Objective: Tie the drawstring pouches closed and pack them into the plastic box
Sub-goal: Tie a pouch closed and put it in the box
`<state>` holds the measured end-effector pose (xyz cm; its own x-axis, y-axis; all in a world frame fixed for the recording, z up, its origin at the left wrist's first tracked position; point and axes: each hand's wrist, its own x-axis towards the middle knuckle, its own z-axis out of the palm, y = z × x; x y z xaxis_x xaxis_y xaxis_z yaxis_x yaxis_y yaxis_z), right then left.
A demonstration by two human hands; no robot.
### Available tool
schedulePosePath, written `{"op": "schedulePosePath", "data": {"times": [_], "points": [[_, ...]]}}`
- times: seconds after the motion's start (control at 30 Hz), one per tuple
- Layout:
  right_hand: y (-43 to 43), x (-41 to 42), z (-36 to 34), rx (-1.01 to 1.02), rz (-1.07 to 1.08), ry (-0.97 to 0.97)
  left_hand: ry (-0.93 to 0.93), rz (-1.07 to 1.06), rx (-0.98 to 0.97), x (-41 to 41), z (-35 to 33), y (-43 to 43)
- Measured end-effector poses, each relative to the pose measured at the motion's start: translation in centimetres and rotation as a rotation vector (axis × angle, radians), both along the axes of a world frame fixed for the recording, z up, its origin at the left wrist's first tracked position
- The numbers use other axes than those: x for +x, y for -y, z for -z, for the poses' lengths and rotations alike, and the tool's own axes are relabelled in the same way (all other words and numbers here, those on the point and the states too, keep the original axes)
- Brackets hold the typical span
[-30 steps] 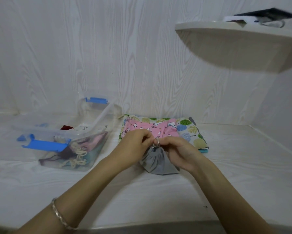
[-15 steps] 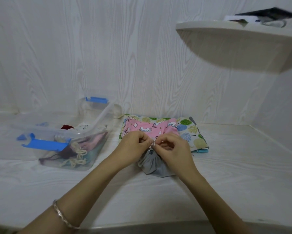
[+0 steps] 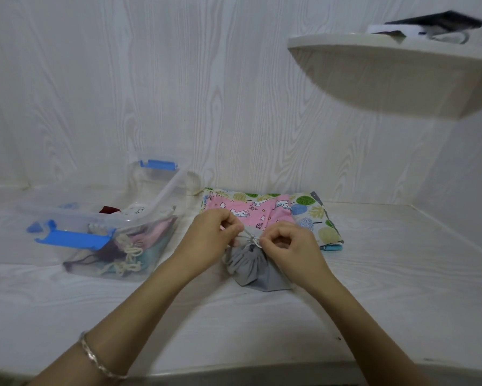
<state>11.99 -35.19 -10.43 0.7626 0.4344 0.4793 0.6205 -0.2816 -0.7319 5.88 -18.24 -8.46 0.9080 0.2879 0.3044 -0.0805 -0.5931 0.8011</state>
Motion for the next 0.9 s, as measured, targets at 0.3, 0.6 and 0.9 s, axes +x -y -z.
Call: {"op": "schedulePosePath", "data": {"times": [0.3,0.6,0.9], "points": [[0.6,0.6,0.0,0.038,-0.096,-0.157,0.038,-0.024,-0.172,-0.4,1.7,0.0],[-1.0,2.4,-1.2,-0.31,-0.109,-0.618,0.006,0.038,-0.081,-0.9,1.1,0.6],[-1.2,2.7,-0.6,-0.121,-0.246,-0.869,-0.008,0.076,-0.071,-0.9,0.6,0.7]]}}
